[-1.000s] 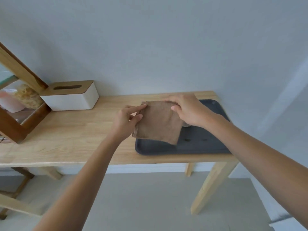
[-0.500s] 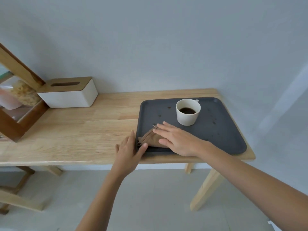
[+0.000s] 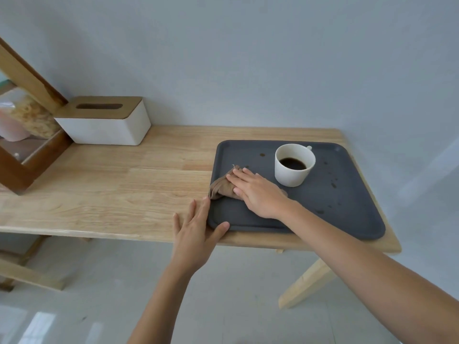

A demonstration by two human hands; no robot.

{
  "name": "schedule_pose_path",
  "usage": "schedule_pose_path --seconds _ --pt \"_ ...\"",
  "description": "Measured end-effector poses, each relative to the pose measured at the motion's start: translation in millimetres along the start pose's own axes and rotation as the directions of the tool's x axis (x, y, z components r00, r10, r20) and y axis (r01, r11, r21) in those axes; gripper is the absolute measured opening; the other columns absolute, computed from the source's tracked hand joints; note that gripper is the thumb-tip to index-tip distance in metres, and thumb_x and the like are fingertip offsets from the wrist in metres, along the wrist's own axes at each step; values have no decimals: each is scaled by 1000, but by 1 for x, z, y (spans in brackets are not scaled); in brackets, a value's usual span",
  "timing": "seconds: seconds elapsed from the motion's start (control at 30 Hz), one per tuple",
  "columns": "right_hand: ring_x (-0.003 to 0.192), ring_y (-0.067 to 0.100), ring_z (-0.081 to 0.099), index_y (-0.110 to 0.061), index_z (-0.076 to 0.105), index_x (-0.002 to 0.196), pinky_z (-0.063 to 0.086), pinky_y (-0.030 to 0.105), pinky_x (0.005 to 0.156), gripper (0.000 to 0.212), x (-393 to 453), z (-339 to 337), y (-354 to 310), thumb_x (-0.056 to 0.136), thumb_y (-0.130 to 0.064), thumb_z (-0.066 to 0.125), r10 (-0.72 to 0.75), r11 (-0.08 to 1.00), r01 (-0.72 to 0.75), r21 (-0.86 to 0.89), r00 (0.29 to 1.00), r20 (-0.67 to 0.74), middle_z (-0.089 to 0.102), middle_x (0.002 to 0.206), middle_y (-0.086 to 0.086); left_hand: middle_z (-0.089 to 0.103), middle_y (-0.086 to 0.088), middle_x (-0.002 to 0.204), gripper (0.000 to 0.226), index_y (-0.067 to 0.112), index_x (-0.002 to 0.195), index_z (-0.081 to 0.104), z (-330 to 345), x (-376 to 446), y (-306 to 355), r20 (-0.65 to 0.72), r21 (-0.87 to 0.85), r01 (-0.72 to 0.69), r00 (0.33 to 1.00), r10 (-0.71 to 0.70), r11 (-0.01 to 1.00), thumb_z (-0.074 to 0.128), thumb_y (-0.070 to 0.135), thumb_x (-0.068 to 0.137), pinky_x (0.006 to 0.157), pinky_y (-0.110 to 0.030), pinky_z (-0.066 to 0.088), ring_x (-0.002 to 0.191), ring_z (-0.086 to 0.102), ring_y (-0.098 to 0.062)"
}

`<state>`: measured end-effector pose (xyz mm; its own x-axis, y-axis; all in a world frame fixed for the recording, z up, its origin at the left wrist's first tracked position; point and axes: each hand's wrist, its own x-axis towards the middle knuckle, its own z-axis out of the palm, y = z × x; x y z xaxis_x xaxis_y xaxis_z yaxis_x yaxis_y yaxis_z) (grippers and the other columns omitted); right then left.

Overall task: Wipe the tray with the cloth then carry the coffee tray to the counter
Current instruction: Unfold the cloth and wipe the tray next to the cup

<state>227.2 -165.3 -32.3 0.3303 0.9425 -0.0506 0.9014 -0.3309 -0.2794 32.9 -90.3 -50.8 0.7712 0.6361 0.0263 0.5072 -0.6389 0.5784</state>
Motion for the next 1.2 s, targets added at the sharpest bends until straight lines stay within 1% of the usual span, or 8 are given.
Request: schedule_pose_path --seconds 0.3,0.47,0.6,0.7,0.8,0.87,1.03,1.2 --pt "149 28 12 -13 22 150 19 47 118 48 72 -6 18 104 -27 23 194 981 -194 3 978 -71 17 160 8 13 13 159 74 29 151 10 1 1 -5 25 3 3 1000 -3 1000 40 59 91 118 -41 -12 147 -9 -7" --pt "147 29 15 -12 25 149 22 49 116 48 91 -4 24 104 -28 23 265 964 -267 -4 958 -113 23 159 8 13 16 159 80 32 151 9 2 1 -7 32 12 3 999 -4 1000 31 70 83 117 -39 -13 147 -9 -7" --pt "146 30 17 -11 26 148 23 48 116 47 91 -3 21 103 -26 26 246 968 -249 -11 961 -125 24 158 12 15 14 159 89 31 151 9 2 2 -6 19 29 8 1000 -8 1000 19 76 75 117 -39 -12 147 -9 -7" --pt "146 29 17 -10 25 148 24 45 115 47 80 -3 17 103 -22 30 190 981 -194 -29 976 -104 24 158 12 14 14 159 90 30 151 8 2 0 -5 18 48 5 1000 -6 999 15 77 74 118 -41 -11 147 -9 -7" --pt "148 28 14 -11 23 150 22 43 117 48 60 -2 6 103 -20 31 140 990 -143 -23 986 -91 21 159 12 13 12 159 84 29 151 7 1 0 -3 25 57 7 1000 -8 998 23 75 82 118 -41 -11 147 -9 -7" --pt "149 28 13 -11 22 150 21 42 118 49 44 0 -2 103 -20 30 112 993 -113 -17 990 -86 19 160 12 14 10 160 78 28 151 7 0 0 -2 25 58 16 1000 -17 998 32 66 88 118 -40 -11 147 -9 -8" --pt "150 25 11 -15 18 152 19 38 119 51 1 5 -19 104 -23 30 60 998 -63 -29 996 -70 16 161 9 16 8 160 75 28 151 8 -1 0 0 17 62 23 1000 -24 998 35 62 90 118 -41 -10 148 -6 -9" --pt "150 23 11 -16 17 153 20 36 120 51 -31 10 -23 104 -26 29 82 996 -83 -8 993 -90 16 162 7 17 8 159 73 29 151 9 -2 -2 2 12 41 18 1000 -19 999 39 58 91 118 -41 -9 148 -5 -10"
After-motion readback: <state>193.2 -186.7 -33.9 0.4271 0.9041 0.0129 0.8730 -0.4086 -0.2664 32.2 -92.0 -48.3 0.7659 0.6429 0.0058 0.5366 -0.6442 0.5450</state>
